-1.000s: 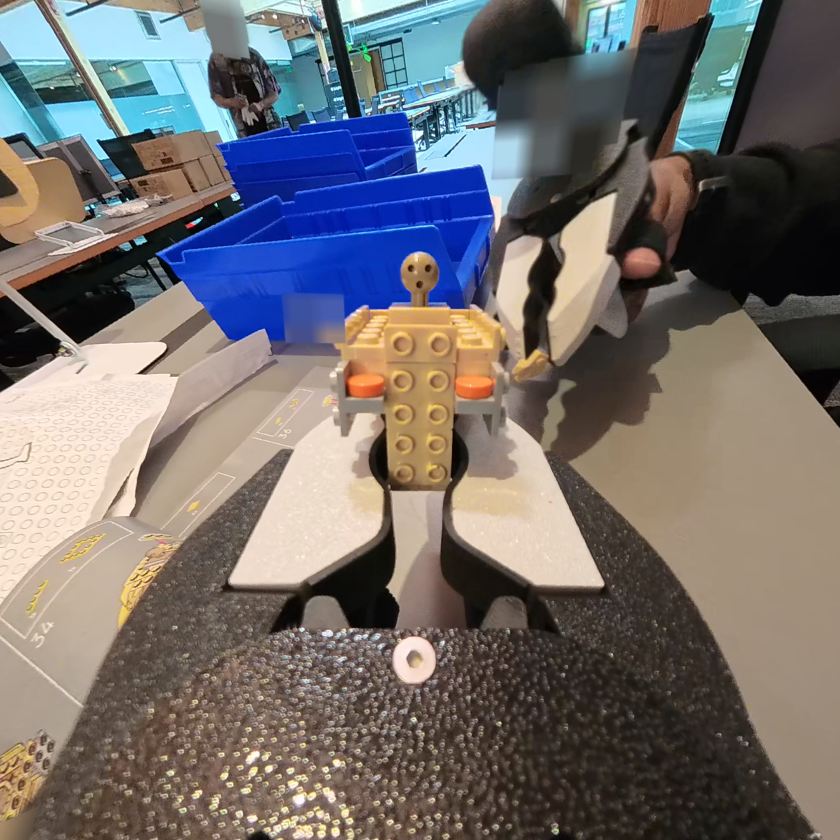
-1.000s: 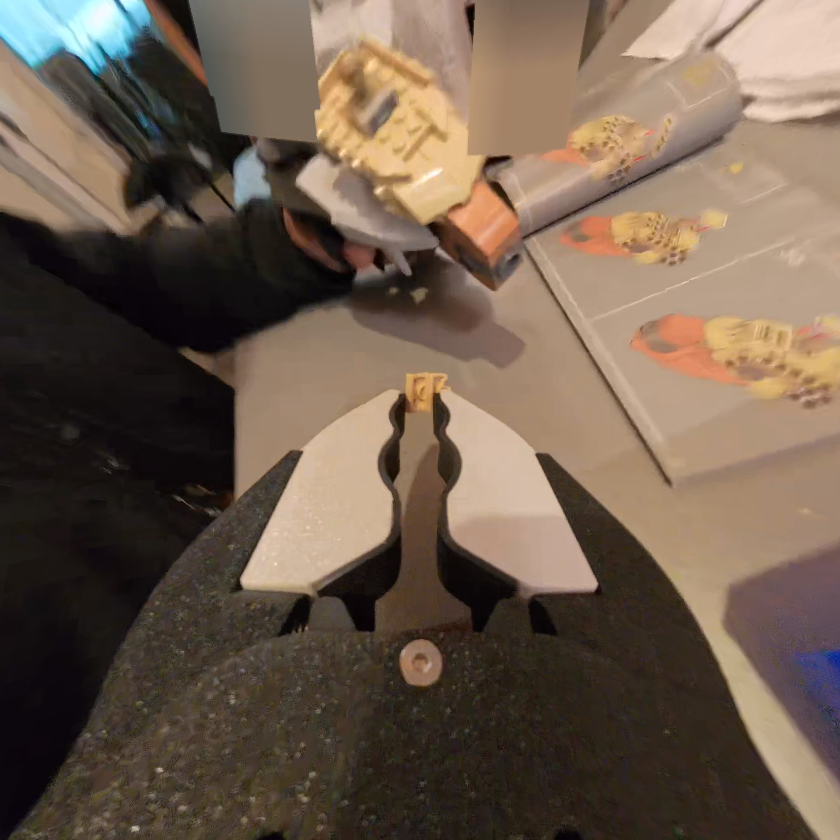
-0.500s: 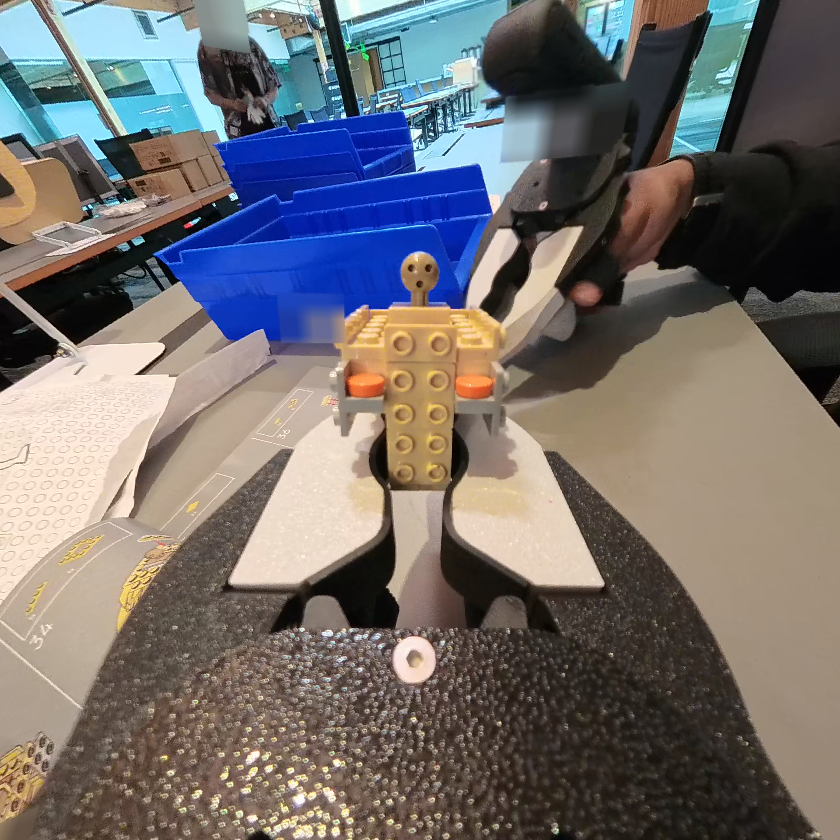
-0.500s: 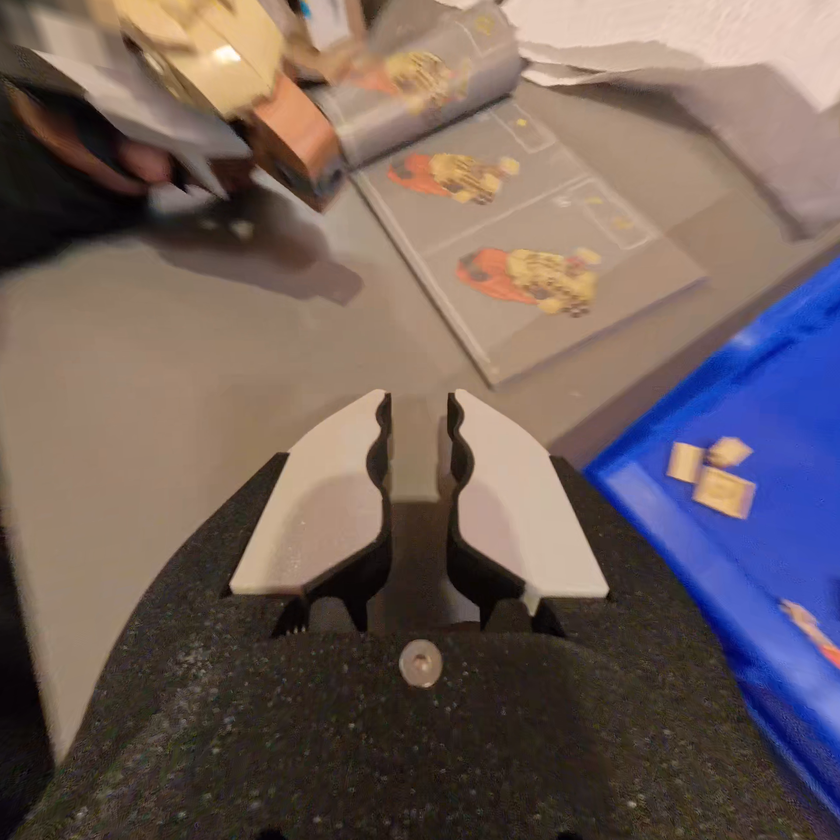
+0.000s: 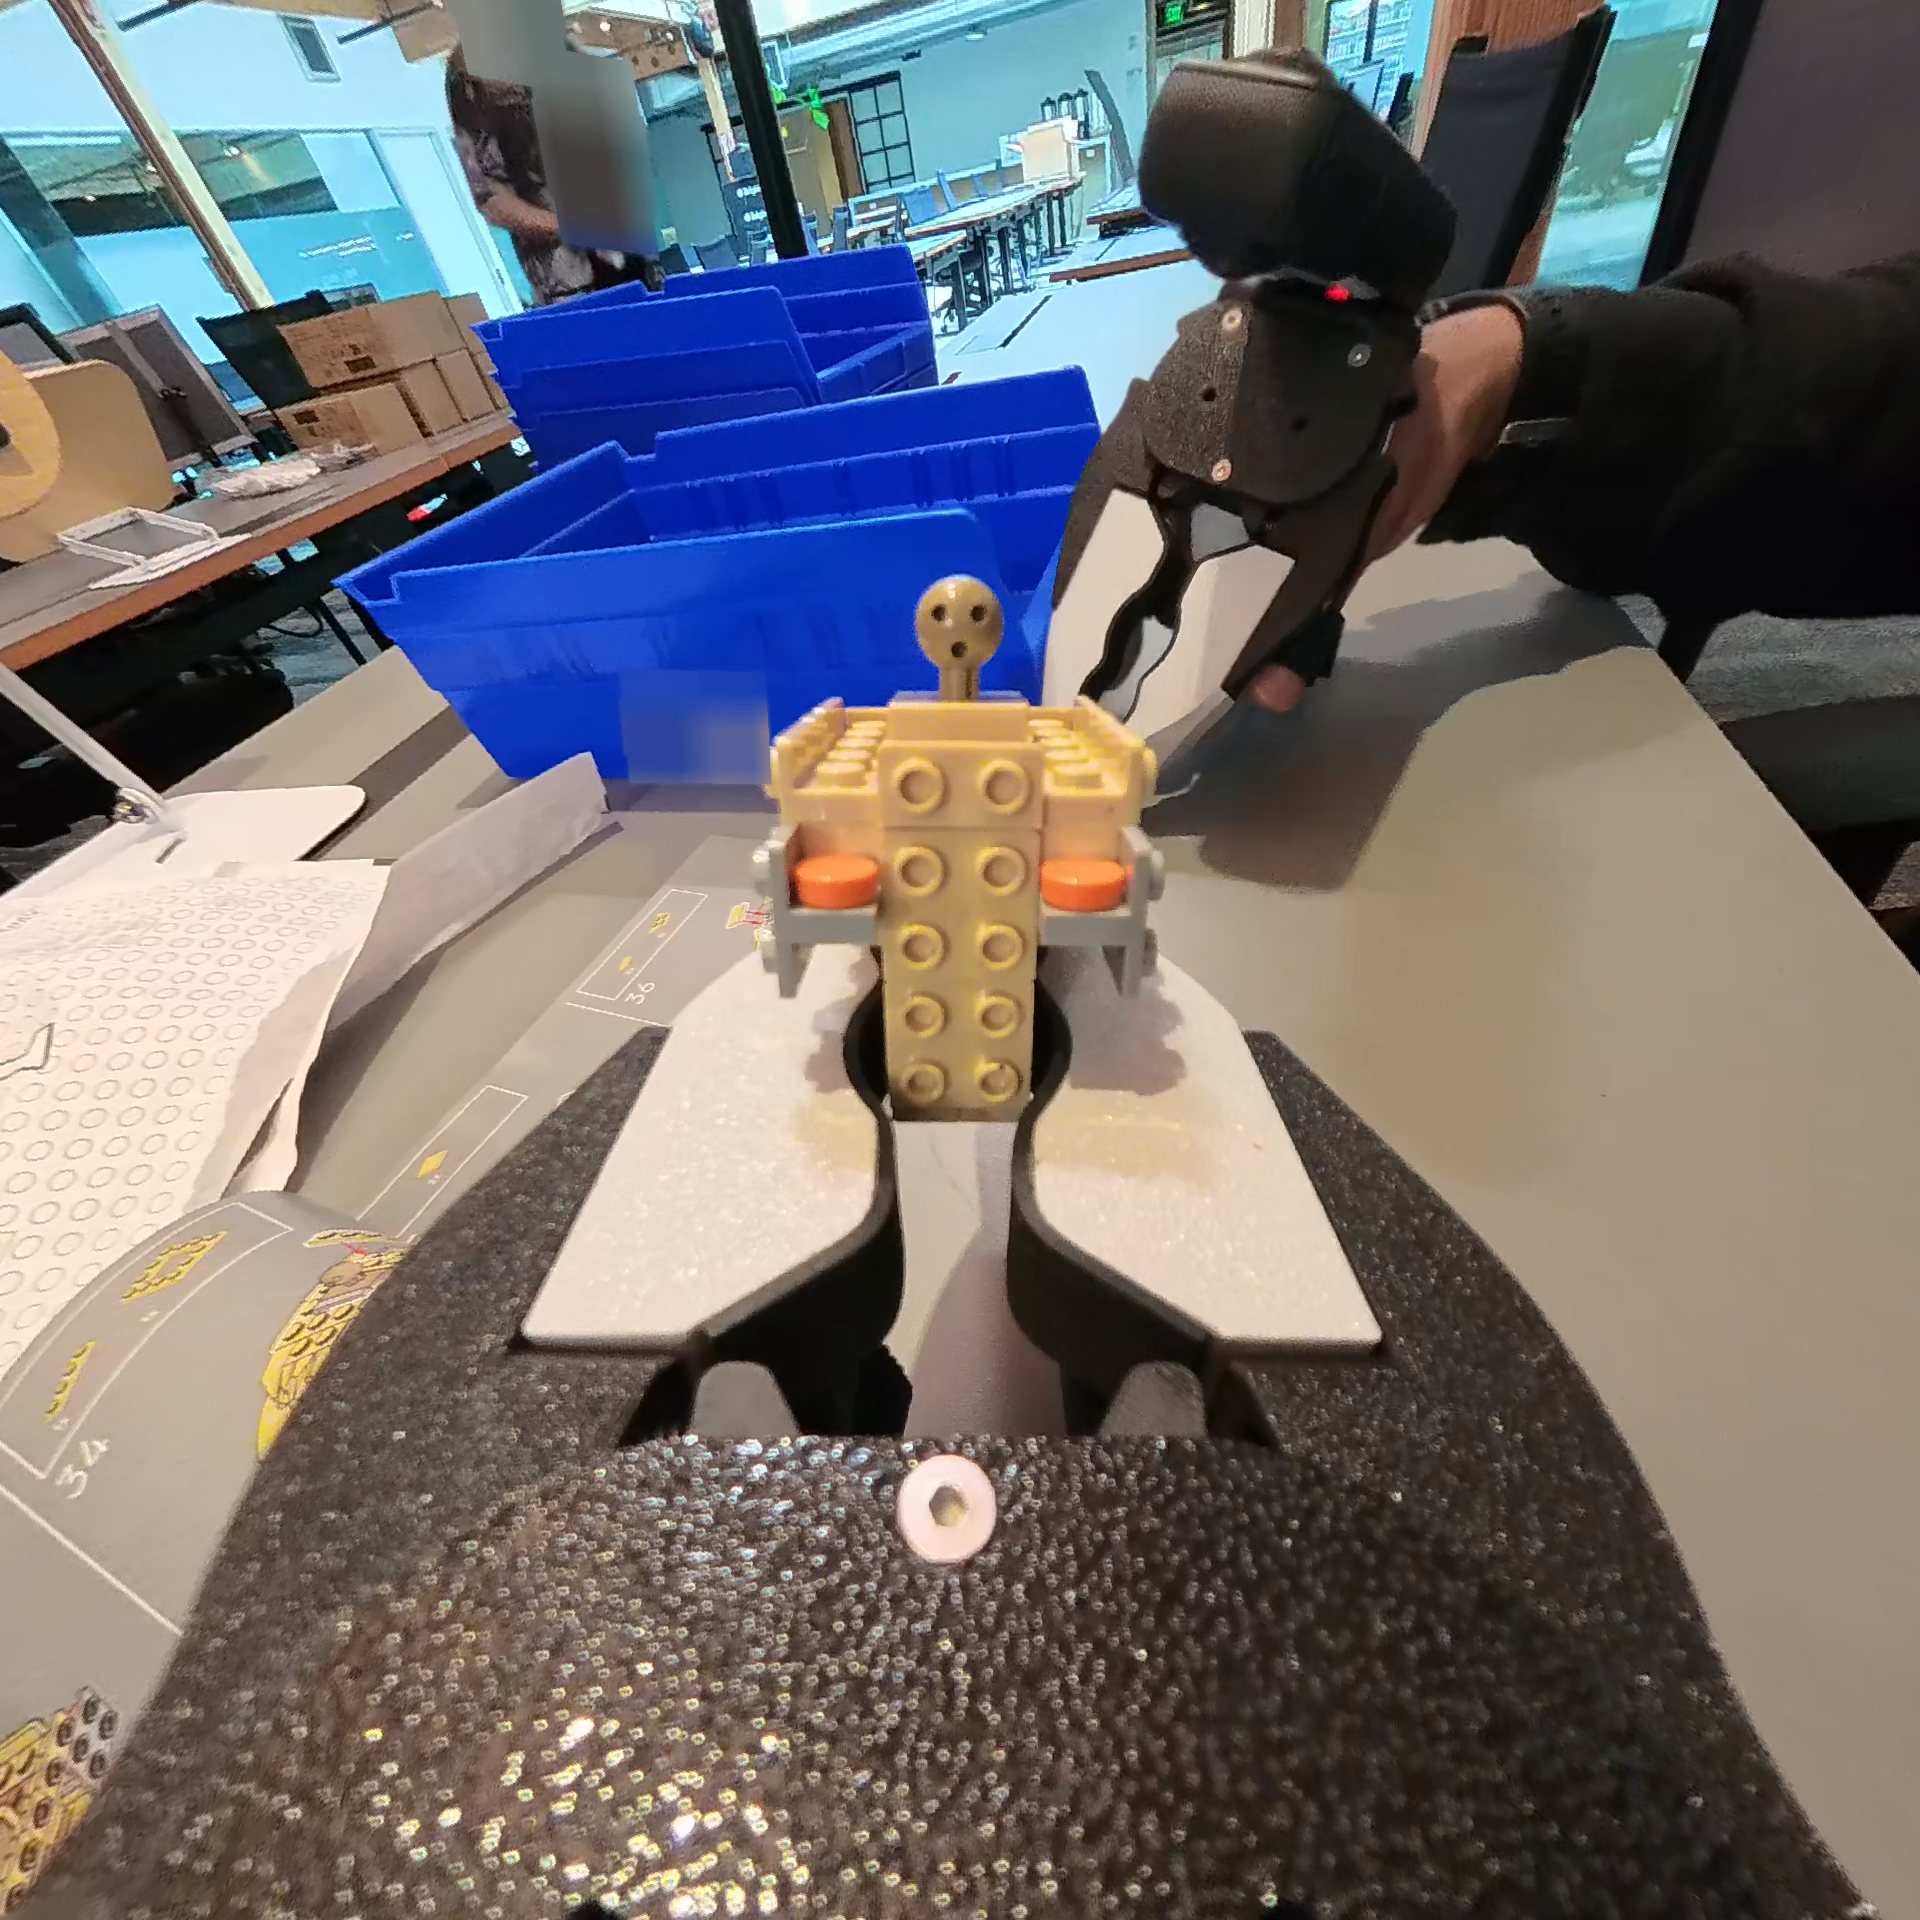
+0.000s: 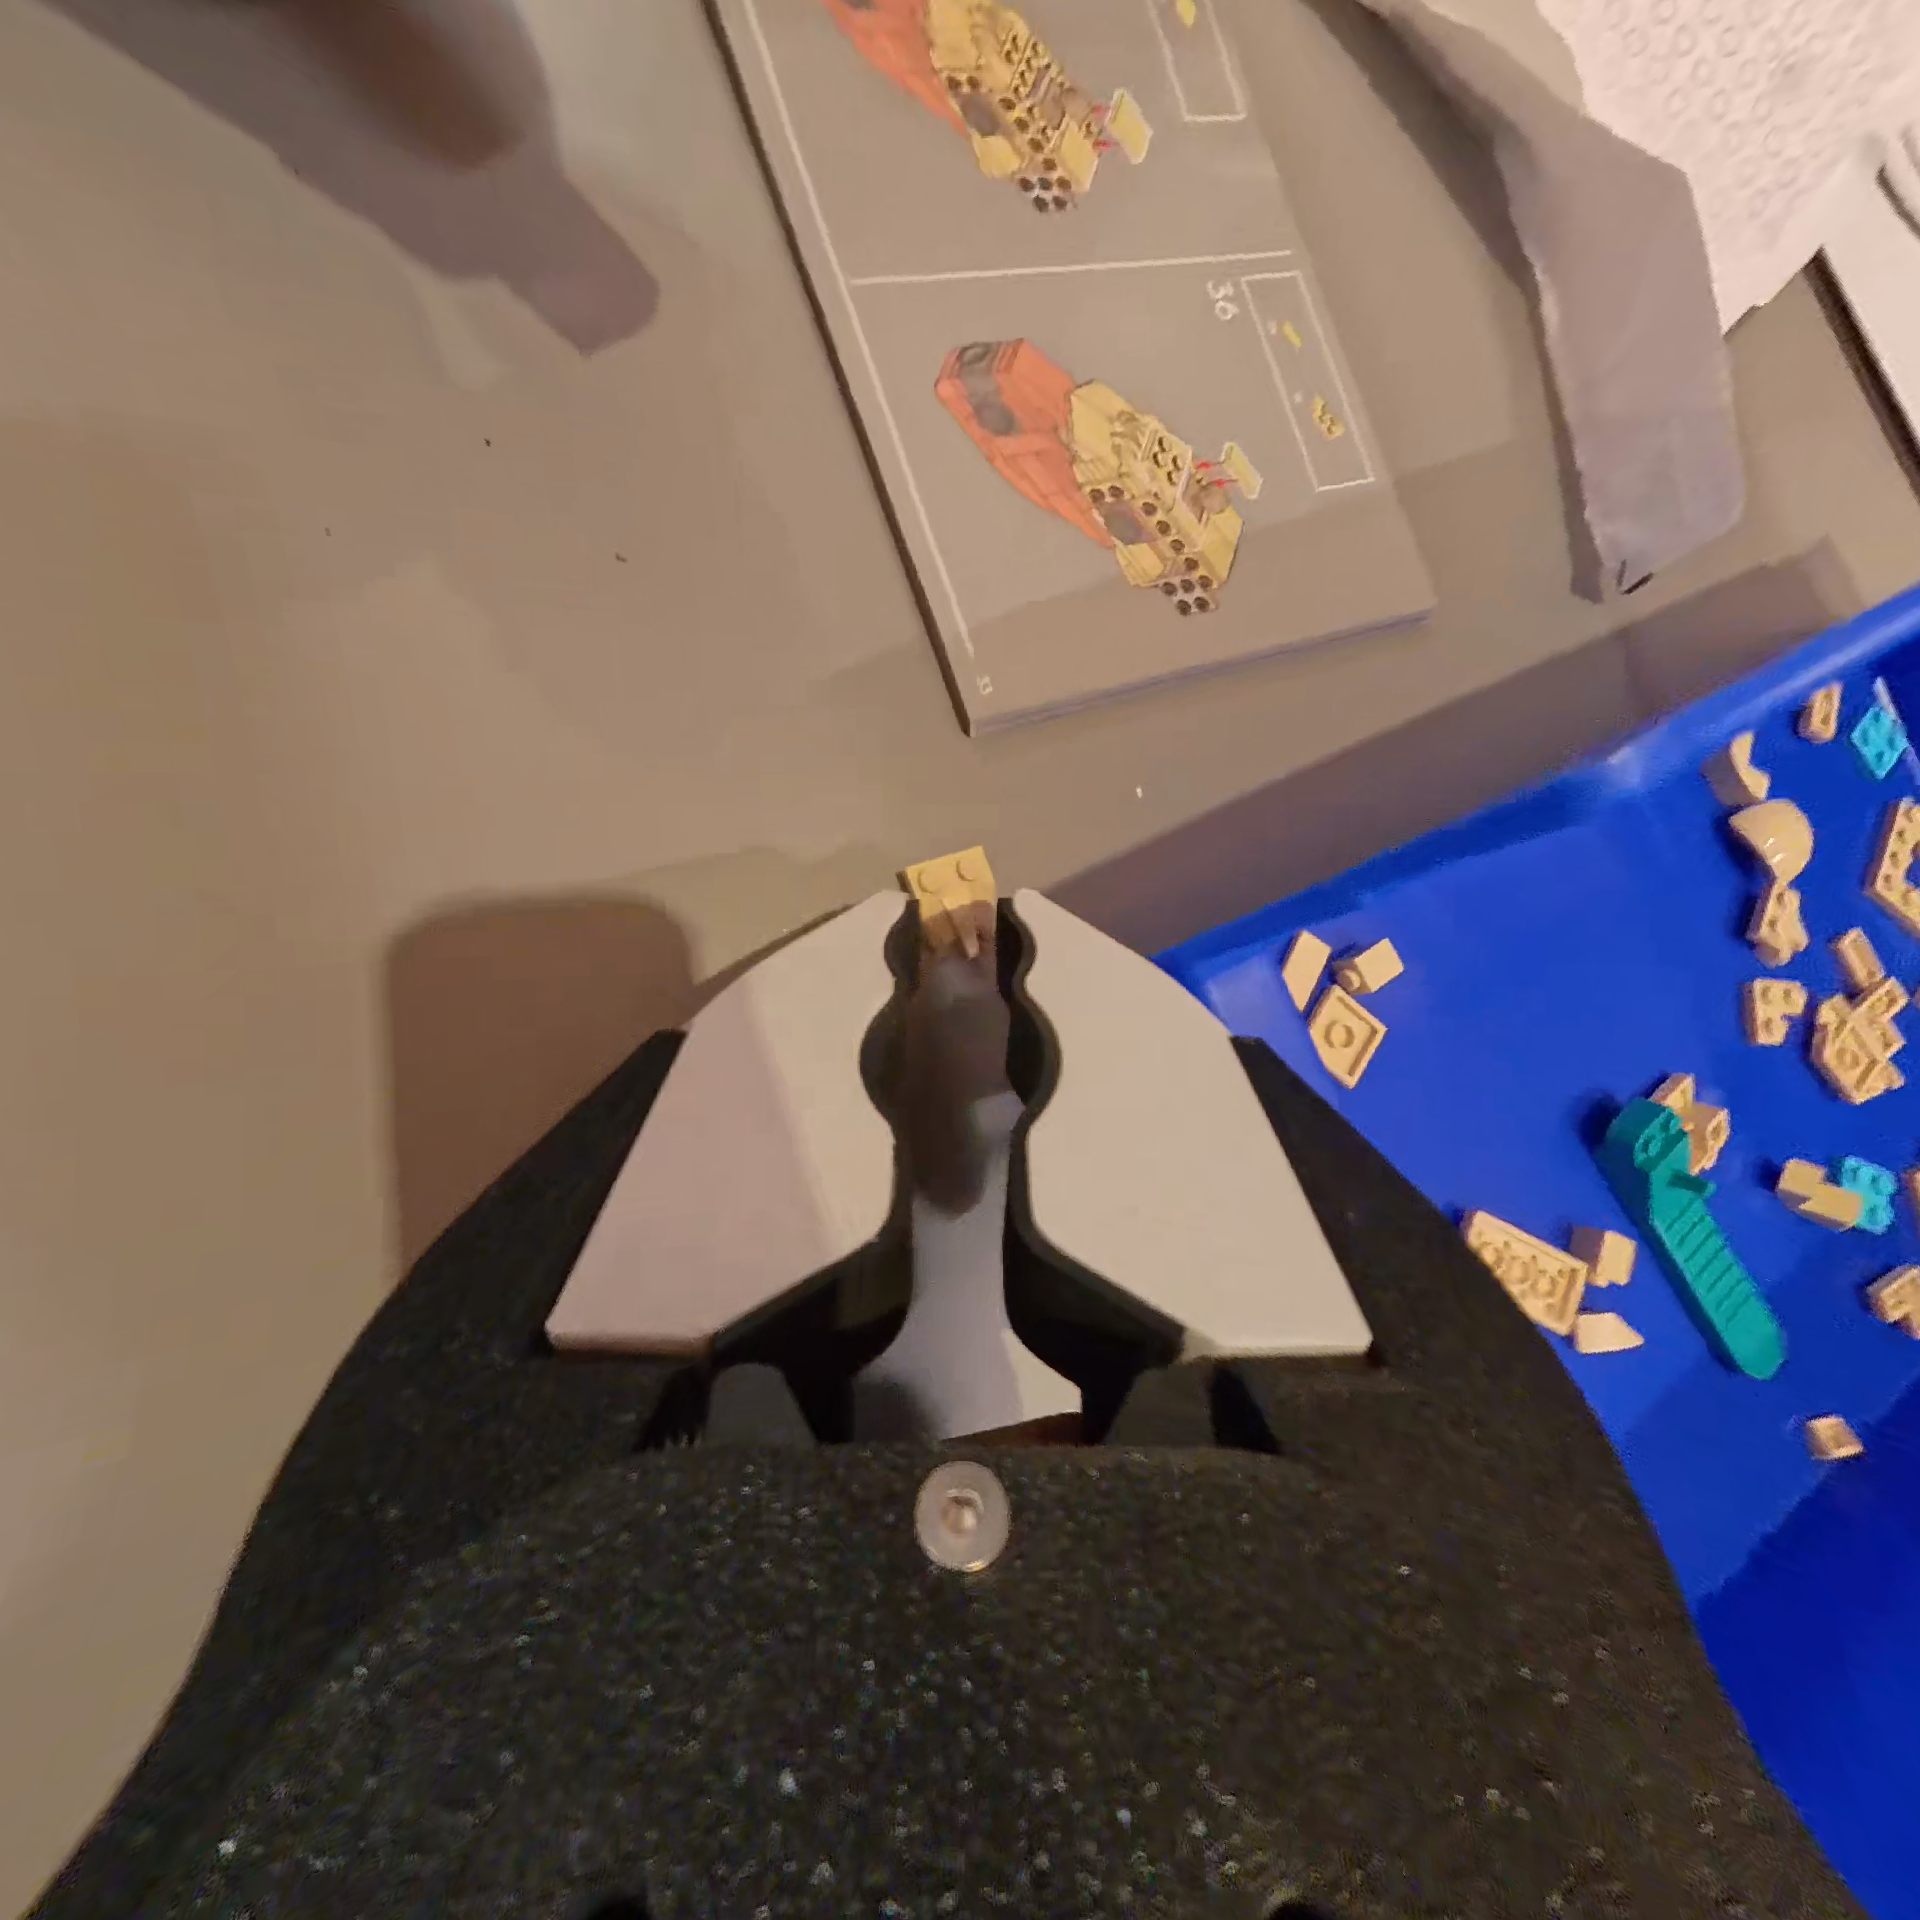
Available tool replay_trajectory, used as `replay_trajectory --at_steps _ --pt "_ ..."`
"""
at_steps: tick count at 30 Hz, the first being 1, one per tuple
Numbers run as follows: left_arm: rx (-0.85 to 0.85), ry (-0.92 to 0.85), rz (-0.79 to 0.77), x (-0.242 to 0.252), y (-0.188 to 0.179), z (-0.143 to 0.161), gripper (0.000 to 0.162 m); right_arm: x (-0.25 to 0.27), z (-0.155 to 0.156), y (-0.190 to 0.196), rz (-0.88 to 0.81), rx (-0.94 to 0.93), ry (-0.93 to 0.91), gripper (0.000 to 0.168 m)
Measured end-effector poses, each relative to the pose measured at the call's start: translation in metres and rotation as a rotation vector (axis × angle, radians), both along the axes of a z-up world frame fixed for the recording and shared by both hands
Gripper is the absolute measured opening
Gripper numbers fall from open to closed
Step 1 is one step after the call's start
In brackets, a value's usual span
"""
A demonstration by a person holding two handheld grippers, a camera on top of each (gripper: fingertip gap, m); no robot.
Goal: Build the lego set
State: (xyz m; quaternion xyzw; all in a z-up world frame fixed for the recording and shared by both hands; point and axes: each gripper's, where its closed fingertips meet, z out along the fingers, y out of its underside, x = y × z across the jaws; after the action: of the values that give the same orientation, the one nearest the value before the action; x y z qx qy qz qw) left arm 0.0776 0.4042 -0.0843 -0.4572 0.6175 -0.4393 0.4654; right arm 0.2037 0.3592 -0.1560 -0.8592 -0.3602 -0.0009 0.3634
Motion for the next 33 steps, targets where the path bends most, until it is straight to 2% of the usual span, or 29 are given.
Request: replay_trajectory --at_steps 5,11,20,26,33 --pt "0.001 0.002 -0.003 0.000 -0.001 0.000 0.018 -0.009 0.008 0.000 0.138 -0.014 -0.165 0.012" --pt "0.003 0.002 -0.006 0.000 -0.001 0.000 0.018 0.007 -0.001 0.008 0.166 -0.111 -0.336 0.014" --pt "0.000 0.003 -0.012 0.000 -0.002 0.000 0.018 -0.005 0.003 0.005 0.230 -0.230 -0.169 0.022" --pt "-0.002 0.004 -0.022 0.000 -0.003 0.000 0.018 -0.002 -0.011 0.002 0.245 -0.307 -0.196 0.019" --pt "-0.011 0.000 -0.037 -0.001 -0.004 0.000 0.018 -0.008 -0.009 0.005 0.247 -0.294 -0.149 0.016"
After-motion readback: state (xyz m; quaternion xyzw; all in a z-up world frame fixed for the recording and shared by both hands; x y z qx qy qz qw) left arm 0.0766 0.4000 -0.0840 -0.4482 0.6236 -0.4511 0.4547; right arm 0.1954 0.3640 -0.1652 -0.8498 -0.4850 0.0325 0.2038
